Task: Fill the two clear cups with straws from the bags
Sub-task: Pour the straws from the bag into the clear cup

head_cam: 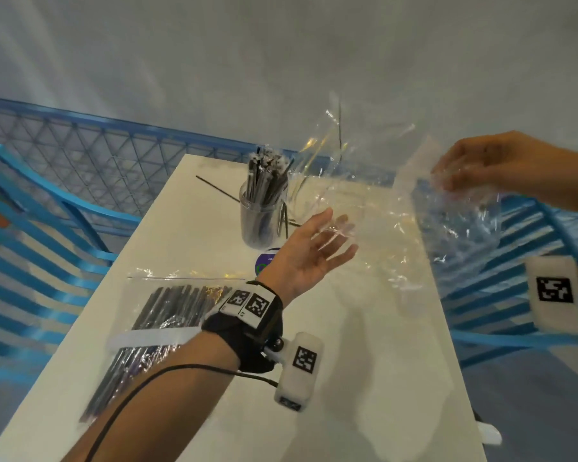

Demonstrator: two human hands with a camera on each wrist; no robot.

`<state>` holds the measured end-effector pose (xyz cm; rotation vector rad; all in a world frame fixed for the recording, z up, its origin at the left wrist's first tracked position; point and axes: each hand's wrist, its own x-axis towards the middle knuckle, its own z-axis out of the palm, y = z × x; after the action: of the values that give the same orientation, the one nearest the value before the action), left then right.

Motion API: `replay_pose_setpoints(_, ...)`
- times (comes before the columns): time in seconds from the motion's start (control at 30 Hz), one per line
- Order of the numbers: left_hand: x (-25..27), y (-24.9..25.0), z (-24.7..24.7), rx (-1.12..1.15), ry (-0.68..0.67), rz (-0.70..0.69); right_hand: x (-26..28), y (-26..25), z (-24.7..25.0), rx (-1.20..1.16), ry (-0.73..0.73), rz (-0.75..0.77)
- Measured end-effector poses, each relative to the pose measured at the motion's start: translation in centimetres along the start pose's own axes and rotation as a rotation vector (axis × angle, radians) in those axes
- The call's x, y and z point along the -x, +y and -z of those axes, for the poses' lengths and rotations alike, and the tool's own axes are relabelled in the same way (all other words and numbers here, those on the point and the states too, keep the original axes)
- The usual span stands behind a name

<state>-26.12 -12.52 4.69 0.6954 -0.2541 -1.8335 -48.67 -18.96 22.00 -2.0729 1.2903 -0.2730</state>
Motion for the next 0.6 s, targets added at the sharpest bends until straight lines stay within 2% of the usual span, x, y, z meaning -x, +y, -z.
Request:
replay_pose_setpoints(0.1,1.4,-1.5,1.0,-0.155,-0.007,-0.003,3.3,3.1,-1.4,-0.016,-0.154,-0.053)
replay_pose_setpoints(0.17,2.4,-2.5,2.1,-0.25,-0.011,0.041,4.7,5.6,-3.0,0.026,-0.308,-0.111)
replay_pose_setpoints(0.23,3.1,-3.7,3.2,-0.327,0.015,0.091,5.6,8.2,-5.1,0.097,-0.398,-0.136)
replay_pose_setpoints(0.47,3.8,-7.4,5.8,-0.543,0.177,0.217,7.1,14.3,-13.1,0.121,-0.582,-0.246)
replay_pose_setpoints(0.6,3.2,-8.8,7.3,-0.667,0.244,0.266,7.1,16.5,-16.7,0.176,-0.637,-0.334)
